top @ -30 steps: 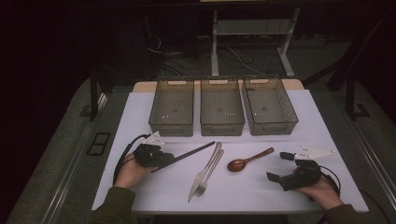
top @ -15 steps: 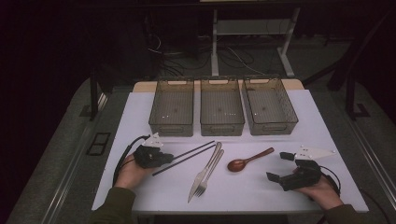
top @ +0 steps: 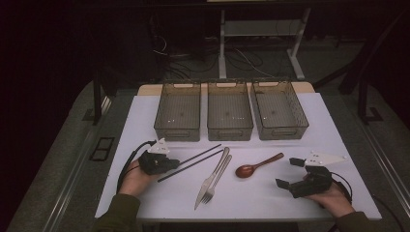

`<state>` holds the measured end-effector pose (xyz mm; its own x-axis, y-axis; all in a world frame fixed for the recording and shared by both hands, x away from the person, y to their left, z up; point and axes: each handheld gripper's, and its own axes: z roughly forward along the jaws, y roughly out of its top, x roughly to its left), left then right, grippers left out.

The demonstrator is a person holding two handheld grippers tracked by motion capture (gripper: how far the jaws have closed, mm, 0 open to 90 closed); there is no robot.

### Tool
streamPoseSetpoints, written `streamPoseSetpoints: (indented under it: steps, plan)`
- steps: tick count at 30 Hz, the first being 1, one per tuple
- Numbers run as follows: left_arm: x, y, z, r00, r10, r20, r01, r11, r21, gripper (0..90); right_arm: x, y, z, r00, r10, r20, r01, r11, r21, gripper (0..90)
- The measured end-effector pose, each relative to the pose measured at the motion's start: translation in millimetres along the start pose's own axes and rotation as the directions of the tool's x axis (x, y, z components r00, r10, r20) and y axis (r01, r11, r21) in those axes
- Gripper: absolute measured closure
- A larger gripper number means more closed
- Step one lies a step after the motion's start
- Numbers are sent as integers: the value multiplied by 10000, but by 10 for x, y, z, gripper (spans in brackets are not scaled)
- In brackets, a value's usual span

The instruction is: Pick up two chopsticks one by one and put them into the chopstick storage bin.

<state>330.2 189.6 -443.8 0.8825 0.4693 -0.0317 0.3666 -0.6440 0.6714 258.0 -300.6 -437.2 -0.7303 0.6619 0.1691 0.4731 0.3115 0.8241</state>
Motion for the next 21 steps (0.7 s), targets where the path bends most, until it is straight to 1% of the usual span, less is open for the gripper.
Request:
streamPoseSetpoints:
  steps: [4, 5, 6, 10, 11, 14, 15, 16, 19, 21]
  plan:
    - [-4, 11, -16, 10000, 52, -75, -51, 9999, 100, 849, -3, -17, 8, 10000, 23, 59, -23, 10000, -29, 2]
    - [-7, 17, -24, 9999, -45, -114, 46, 9999, 104, 849, -5, -24, 12, 10000, 63, 63, -63, 10000, -59, 2]
    - [-8, 21, -37, 9999, -51, -144, 53, 9999, 96, 849, -5, -30, 16, 10000, 76, 61, -76, 10000, -54, 2]
    - [-15, 40, -77, 9999, -28, -126, 28, 10000, -31, 849, -1, -40, 21, 9999, 106, 126, -105, 9999, -90, 2]
    - [-26, 55, -96, 9999, 98, -133, -100, 9999, -96, 849, -2, -42, 22, 9998, 102, 149, -100, 9999, -84, 2]
    - [-43, 72, -123, 9999, 71, -125, -72, 9999, -124, 849, -4, -48, 35, 9998, 123, 140, -123, 9999, -5, 2]
    - [-57, 83, -141, 9999, 48, -127, -52, 9995, -296, 849, -5, -48, 39, 9999, 93, 138, -93, 10000, 17, 2]
    - [-62, 89, -150, 9999, 70, -118, -74, 9994, -342, 849, -5, -49, 41, 9999, 88, 130, -89, 10000, 29, 2]
    - [-77, 101, -182, 9998, 174, -75, -176, 9993, -329, 849, -6, -49, 41, 9998, 96, 155, -96, 9999, 41, 2]
    - [-96, 112, -200, 9999, 120, -37, -122, 9990, -426, 849, -8, -50, 41, 9998, 97, 172, -98, 9999, 76, 2]
